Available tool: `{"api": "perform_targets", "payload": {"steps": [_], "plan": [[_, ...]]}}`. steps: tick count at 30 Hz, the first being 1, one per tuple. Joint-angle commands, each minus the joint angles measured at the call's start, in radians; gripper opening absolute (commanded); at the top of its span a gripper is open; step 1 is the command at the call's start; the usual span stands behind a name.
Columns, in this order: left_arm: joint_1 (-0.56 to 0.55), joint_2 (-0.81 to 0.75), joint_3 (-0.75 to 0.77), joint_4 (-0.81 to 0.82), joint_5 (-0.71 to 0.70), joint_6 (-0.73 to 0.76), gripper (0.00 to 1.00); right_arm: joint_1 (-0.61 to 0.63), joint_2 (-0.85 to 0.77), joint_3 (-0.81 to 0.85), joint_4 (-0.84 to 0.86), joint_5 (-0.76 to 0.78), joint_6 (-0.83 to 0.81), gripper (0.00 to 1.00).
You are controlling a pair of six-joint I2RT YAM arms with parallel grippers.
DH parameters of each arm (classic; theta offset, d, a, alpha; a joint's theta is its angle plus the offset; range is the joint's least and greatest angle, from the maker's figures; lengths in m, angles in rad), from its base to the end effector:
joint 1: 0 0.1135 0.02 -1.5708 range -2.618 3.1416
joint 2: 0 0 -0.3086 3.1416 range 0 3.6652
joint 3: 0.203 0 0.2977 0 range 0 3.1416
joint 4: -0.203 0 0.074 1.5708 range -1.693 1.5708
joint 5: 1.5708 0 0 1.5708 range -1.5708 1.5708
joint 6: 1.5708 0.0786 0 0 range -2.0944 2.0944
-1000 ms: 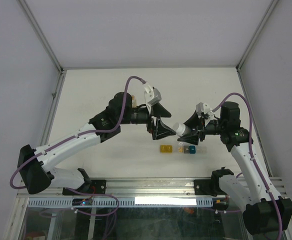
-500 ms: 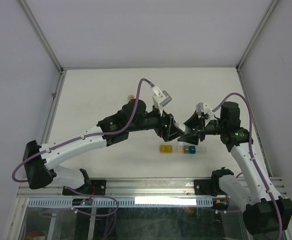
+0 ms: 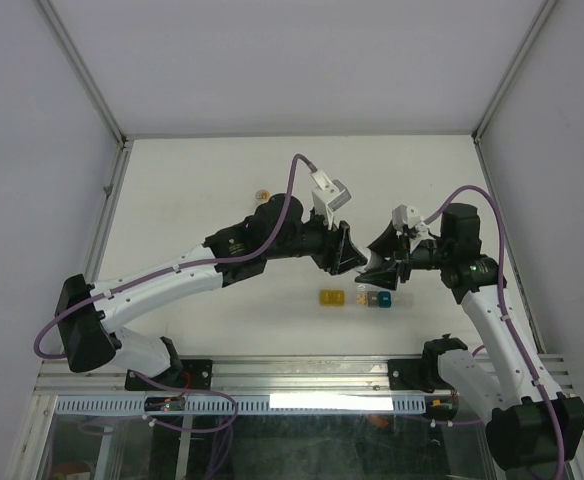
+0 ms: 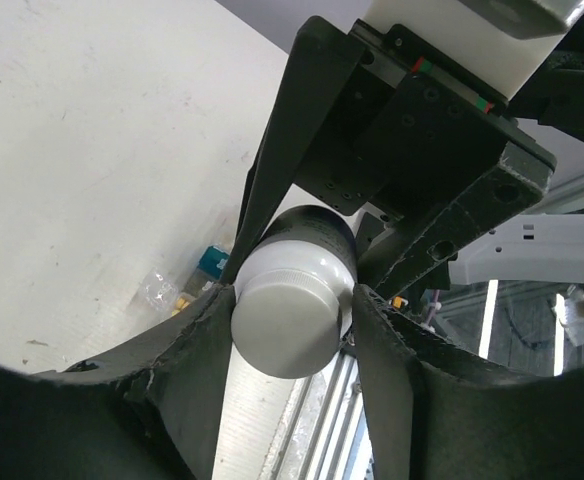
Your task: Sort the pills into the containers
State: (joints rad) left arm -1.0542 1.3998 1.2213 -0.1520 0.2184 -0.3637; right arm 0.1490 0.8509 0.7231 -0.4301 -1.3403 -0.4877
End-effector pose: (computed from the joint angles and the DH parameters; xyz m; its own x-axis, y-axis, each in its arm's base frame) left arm 0.1865 -0.3629 0.3760 -0.4878 0.1556 -0.8590 0.8309 0.3845 -0.4022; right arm 0.1779 0.1041 0.3192 -0.0639 -0.1178 -0.9910 -0.9968 0.0545 0.0578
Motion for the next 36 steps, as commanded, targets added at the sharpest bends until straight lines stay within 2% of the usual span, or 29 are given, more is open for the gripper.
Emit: {"api": "perform_targets", "payload": {"steps": [1,5,7,9,10,11,16,17,23,27,31,36], "plan": [[-0.006,0.001,0.058,0.004,0.051,0.000,0.44,-0.002,-0.007,0.030,0.040,-0.011,0.005,0.00],[-0.004,0.002,0.061,-0.006,0.075,0.020,0.17,-0.001,-0.008,0.029,0.040,-0.011,0.005,0.00],[-0.003,0.000,0.060,-0.006,0.090,0.032,0.09,-0.002,-0.008,0.029,0.041,-0.012,0.005,0.00],[0.002,-0.001,0.060,-0.007,0.114,0.038,0.04,-0.002,-0.009,0.028,0.043,-0.012,0.006,0.08],[0.005,0.001,0.060,-0.006,0.125,0.039,0.02,-0.002,-0.009,0.029,0.044,-0.011,0.008,0.14],[0.008,0.001,0.058,-0.007,0.132,0.038,0.01,-0.002,-0.009,0.029,0.045,-0.010,0.010,0.25],[0.026,-0.003,0.047,-0.007,0.144,0.033,0.00,-0.002,-0.013,0.020,0.069,-0.002,0.037,0.94],[0.032,-0.007,0.041,-0.007,0.144,0.032,0.00,-0.001,-0.012,0.020,0.069,0.000,0.039,0.99],[0.076,-0.036,-0.018,-0.007,0.137,0.026,0.00,-0.001,-0.018,0.020,0.073,0.008,0.044,1.00],[0.116,-0.082,-0.091,-0.031,0.081,0.028,0.00,-0.007,-0.028,0.019,0.079,0.040,0.049,1.00],[0.183,-0.129,-0.145,-0.153,-0.028,0.057,0.00,-0.025,-0.052,0.007,0.124,0.063,0.094,1.00],[0.332,-0.152,-0.146,-0.304,-0.182,0.132,0.00,-0.040,-0.062,-0.003,0.158,0.069,0.128,1.00]]}}
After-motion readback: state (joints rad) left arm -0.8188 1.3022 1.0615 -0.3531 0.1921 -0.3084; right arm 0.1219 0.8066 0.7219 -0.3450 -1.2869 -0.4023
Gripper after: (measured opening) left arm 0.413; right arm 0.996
